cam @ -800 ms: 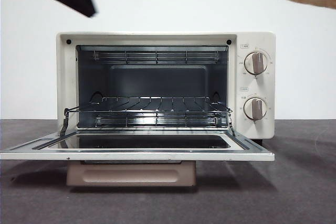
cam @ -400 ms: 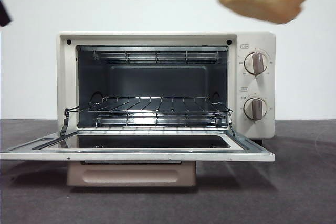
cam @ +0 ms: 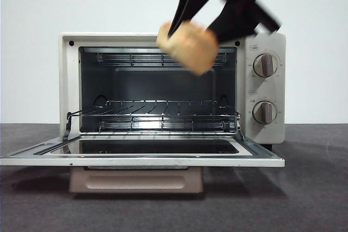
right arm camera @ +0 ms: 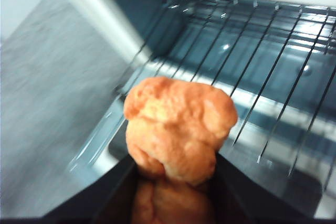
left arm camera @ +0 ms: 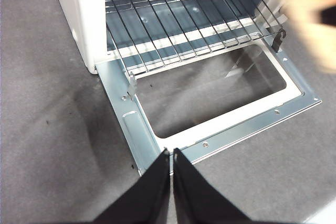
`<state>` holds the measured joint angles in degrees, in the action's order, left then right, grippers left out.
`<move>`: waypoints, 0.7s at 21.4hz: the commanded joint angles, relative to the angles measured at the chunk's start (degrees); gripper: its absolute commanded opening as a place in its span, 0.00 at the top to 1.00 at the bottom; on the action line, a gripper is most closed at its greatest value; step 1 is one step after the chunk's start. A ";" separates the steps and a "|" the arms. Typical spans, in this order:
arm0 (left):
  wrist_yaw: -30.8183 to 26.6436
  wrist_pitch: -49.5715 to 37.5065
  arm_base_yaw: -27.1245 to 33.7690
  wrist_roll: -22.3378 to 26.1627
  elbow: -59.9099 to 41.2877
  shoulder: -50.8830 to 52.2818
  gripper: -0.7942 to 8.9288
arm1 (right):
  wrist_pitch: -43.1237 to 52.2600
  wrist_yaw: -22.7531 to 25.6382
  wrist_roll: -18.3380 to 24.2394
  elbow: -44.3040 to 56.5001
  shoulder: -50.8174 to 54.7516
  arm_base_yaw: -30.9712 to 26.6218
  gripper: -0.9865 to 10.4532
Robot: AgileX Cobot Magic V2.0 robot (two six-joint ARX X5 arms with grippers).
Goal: The left arm flap open the oven, the right arm pick bread and place it into oven, the left arm flap close the oven
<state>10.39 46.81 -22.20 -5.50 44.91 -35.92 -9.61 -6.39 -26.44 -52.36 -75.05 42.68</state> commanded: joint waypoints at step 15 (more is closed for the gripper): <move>-0.09 0.37 -0.11 -0.11 0.28 -0.31 0.90 | 20.55 20.44 -3.15 -1.01 -16.98 0.35 0.75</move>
<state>10.39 47.64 -22.20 -5.50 44.91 -35.94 10.15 13.43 -28.88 -52.36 -90.89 42.65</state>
